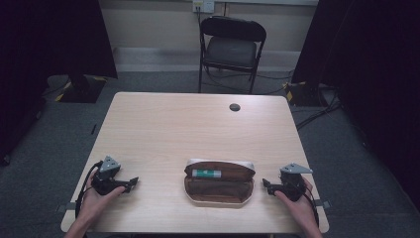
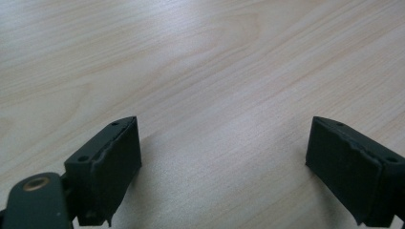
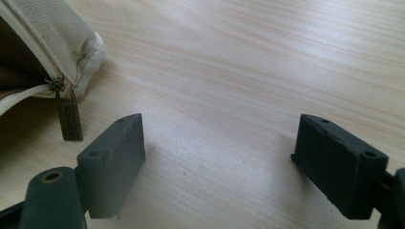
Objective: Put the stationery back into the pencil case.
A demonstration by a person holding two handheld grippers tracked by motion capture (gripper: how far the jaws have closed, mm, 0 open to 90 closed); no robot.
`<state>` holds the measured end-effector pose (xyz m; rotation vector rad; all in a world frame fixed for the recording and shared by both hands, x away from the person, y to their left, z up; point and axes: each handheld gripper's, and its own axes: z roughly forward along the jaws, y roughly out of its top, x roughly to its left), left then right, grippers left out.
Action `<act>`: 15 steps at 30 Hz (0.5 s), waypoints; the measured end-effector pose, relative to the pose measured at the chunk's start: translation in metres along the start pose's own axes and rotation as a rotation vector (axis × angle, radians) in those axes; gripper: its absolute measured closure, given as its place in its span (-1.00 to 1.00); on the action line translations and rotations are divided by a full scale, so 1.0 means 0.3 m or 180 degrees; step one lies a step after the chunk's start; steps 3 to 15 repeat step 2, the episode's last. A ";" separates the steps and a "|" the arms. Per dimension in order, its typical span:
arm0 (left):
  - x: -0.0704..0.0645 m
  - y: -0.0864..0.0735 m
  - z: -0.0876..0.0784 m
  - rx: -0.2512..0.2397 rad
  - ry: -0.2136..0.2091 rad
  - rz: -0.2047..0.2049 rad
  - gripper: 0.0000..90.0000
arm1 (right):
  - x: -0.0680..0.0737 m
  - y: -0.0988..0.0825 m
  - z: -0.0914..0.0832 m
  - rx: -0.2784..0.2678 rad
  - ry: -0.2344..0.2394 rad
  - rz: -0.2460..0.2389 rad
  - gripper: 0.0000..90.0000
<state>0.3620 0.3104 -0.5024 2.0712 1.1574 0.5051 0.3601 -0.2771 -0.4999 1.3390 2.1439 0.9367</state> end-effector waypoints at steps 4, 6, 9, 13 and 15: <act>0.000 0.000 0.000 0.0001 0.0004 0.0006 -0.75 | 0.001 0.000 0.000 0.0003 -0.0014 0.0013 -0.65; 0.000 0.000 0.000 0.0001 0.0004 0.0006 -0.75 | 0.001 0.000 0.000 0.0003 -0.0014 0.0013 -0.65; 0.000 0.000 0.000 0.0001 0.0004 0.0006 -0.75 | 0.001 0.000 0.000 0.0003 -0.0014 0.0013 -0.65; 0.000 0.000 0.000 0.0001 0.0004 0.0006 -0.75 | 0.001 0.000 0.000 0.0003 -0.0014 0.0013 -0.65; 0.000 0.000 0.000 0.0001 0.0004 0.0006 -0.75 | 0.001 0.000 0.000 0.0003 -0.0014 0.0013 -0.65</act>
